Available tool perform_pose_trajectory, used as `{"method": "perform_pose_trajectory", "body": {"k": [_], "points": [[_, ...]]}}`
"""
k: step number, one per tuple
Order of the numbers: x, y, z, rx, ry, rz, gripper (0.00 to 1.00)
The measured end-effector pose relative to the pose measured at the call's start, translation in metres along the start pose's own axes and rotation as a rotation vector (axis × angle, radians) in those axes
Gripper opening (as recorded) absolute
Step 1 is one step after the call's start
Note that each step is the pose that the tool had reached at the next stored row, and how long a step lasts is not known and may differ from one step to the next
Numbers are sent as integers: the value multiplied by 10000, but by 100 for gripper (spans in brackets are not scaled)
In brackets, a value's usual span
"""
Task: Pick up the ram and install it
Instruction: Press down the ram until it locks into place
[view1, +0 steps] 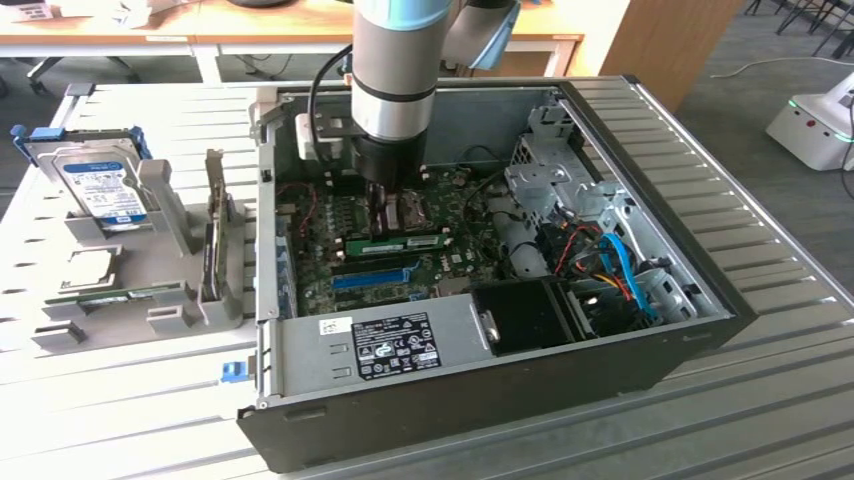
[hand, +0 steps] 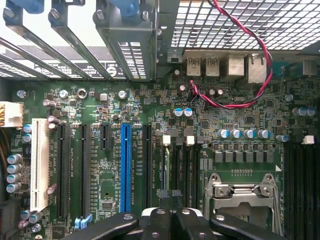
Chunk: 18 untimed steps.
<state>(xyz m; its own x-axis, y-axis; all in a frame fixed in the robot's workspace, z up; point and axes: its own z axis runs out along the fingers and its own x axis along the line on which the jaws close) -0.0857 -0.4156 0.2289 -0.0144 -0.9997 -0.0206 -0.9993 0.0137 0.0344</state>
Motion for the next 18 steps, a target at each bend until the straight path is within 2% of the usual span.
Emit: {"method": "perform_pose_trajectory", "body": {"k": [18], "points": [[1, 0, 12, 0, 1, 0, 11]]}}
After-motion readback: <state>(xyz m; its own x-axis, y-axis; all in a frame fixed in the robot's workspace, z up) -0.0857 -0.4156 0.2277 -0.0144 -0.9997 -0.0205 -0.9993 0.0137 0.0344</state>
